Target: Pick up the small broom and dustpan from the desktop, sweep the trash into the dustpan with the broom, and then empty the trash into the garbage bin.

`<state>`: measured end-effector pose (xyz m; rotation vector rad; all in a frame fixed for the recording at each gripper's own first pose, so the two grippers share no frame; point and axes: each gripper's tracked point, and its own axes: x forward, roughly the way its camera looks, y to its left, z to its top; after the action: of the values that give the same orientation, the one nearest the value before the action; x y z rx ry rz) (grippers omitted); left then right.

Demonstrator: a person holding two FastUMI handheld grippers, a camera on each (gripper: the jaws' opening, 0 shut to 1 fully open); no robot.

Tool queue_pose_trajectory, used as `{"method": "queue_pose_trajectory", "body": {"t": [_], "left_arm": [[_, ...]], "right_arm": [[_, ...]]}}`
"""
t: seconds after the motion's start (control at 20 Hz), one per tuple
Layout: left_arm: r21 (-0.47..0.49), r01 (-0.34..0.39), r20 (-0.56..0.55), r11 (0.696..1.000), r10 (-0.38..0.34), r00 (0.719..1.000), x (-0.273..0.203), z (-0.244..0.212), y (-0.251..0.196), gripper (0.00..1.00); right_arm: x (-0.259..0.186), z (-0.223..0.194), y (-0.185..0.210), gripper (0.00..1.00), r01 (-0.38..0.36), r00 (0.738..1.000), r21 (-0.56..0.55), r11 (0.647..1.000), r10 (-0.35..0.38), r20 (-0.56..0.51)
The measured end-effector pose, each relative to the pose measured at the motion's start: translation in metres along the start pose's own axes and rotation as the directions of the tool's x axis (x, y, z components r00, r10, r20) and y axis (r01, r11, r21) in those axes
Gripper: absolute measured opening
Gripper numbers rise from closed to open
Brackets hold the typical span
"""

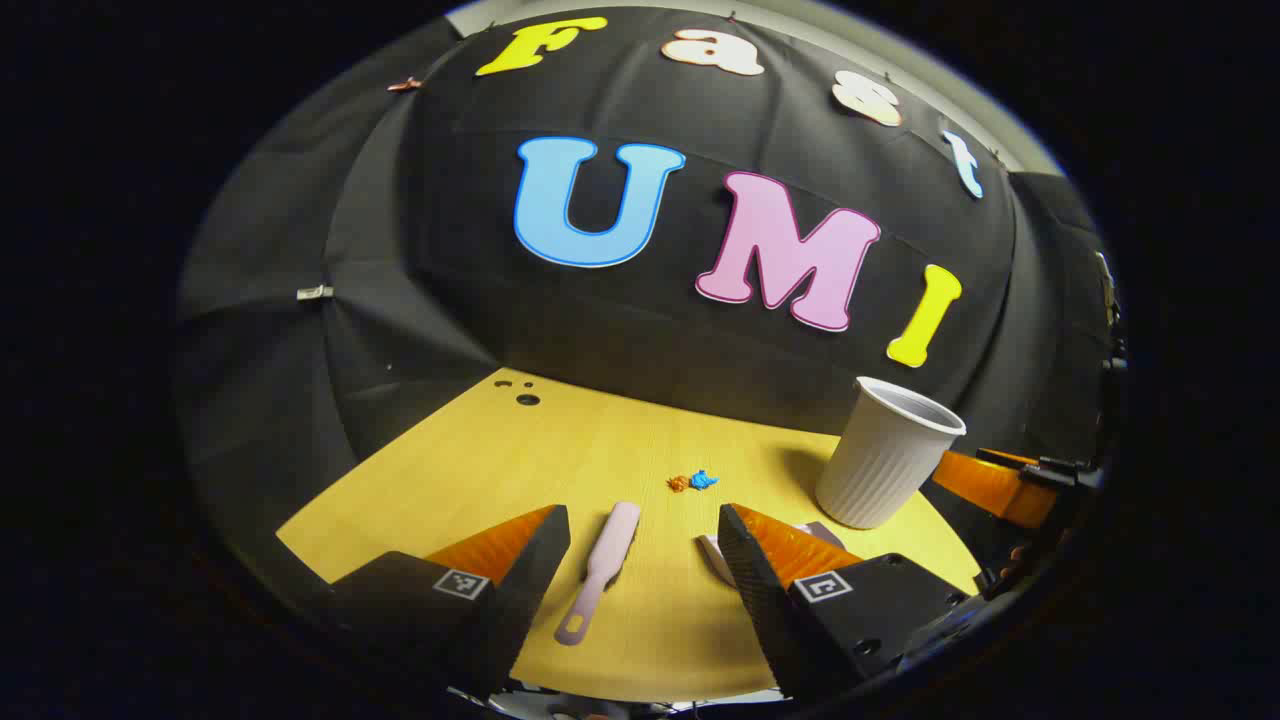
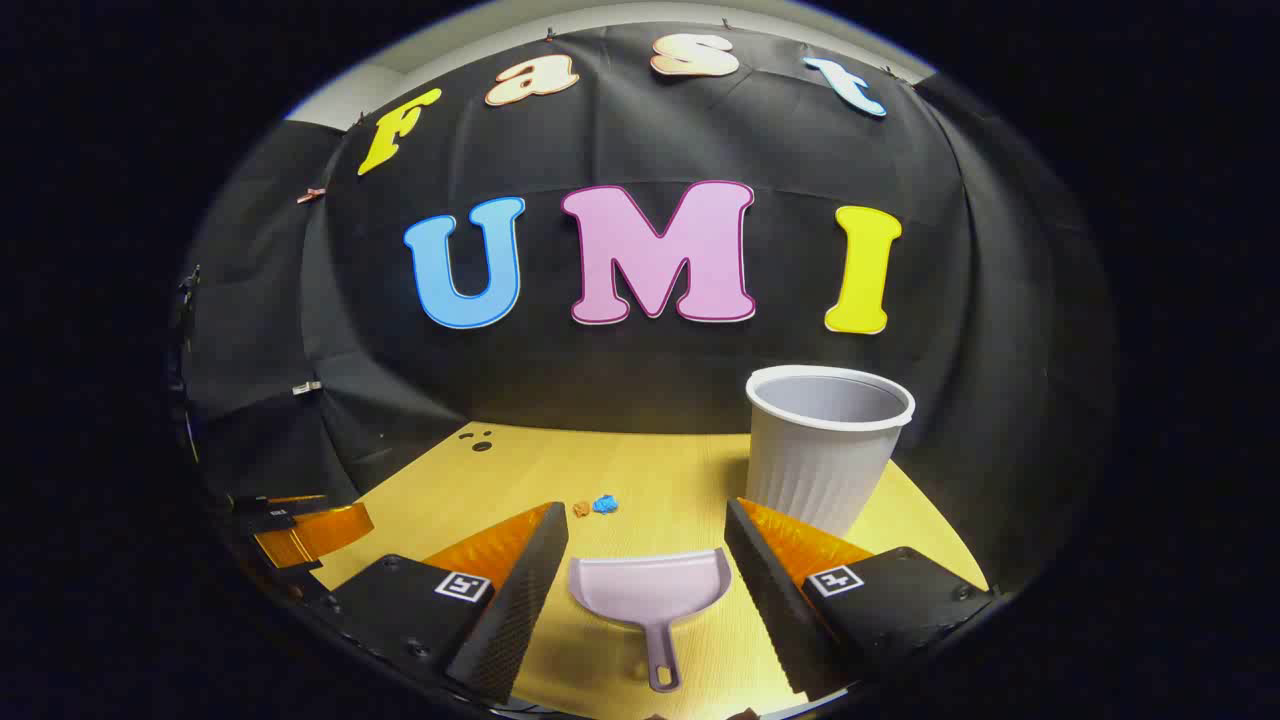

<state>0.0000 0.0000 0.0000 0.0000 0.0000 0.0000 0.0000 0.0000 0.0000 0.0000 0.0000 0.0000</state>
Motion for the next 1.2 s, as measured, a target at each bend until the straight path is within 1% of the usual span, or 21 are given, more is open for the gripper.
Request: {"method": "queue_pose_trajectory", "body": {"t": [0.15, 0.35, 0.5, 0.7, 0.85, 1.0, 1.1, 1.2], "left_arm": [[0.067, 0.009, 0.004, 0.998, -0.009, 1.0, 0.004, 0.002, 0.015, 0.94], [0.076, 0.029, 0.007, 0.997, -0.03, 1.0, 0.006, 0.005, 0.019, 0.94], [0.098, 0.028, -0.004, 0.995, -0.027, 1.0, 0.013, 0.006, 0.021, 0.94], [0.117, 0.051, -0.059, 0.992, -0.044, 0.997, 0.026, 0.0, 0.023, 0.94], [0.095, 0.055, -0.128, 0.994, -0.043, 0.991, 0.04, -0.014, 0.026, 0.94], [0.022, 0.06, -0.243, 0.998, -0.053, 0.969, 0.06, -0.044, 0.023, 0.95], [-0.019, 0.048, -0.331, 0.999, -0.052, 0.942, 0.072, -0.067, 0.027, 0.94], [-0.022, 0.032, -0.411, 0.999, -0.038, 0.911, 0.084, -0.091, 0.035, 0.95]], "right_arm": [[0.003, -0.006, -0.001, 0.99, -0.003, 1.0, -0.012, 1.0, 0.003, -0.019], [0.006, -0.018, 0.002, 0.99, -0.015, 0.998, -0.021, 1.0, 0.014, -0.058], [0.007, -0.026, 0.007, 0.99, -0.033, 0.996, -0.026, 0.999, 0.03, -0.085], [0.014, -0.031, 0.016, 0.99, -0.057, 0.993, -0.036, 0.998, 0.053, -0.103], [0.02, -0.039, 0.016, 0.99, -0.068, 0.99, -0.036, 0.997, 0.063, -0.123], [0.023, -0.044, 0.01, 0.99, -0.065, 0.989, -0.045, 0.997, 0.059, -0.133], [0.025, -0.05, 0.005, 0.99, -0.058, 0.988, -0.058, 0.997, 0.049, -0.144], [0.027, -0.058, 0.0, 0.99, -0.056, 0.985, -0.052, 0.997, 0.047, -0.166]]}}
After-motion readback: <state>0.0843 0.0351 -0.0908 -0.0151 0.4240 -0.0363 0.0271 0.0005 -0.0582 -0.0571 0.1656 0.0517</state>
